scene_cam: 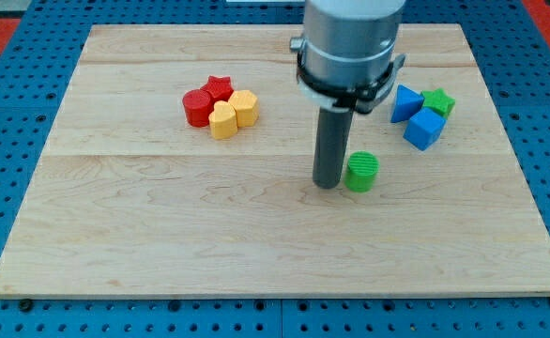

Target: Move the green circle to the blue cube

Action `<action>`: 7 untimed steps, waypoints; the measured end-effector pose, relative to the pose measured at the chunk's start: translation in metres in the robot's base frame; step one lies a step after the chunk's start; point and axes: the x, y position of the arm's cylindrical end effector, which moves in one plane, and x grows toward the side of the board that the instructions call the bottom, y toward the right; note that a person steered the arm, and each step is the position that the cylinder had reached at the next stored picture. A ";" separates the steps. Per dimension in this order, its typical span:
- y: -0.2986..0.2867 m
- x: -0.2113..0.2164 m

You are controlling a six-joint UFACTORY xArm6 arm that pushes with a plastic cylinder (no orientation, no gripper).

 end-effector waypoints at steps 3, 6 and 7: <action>0.024 -0.010; 0.046 -0.058; 0.049 -0.090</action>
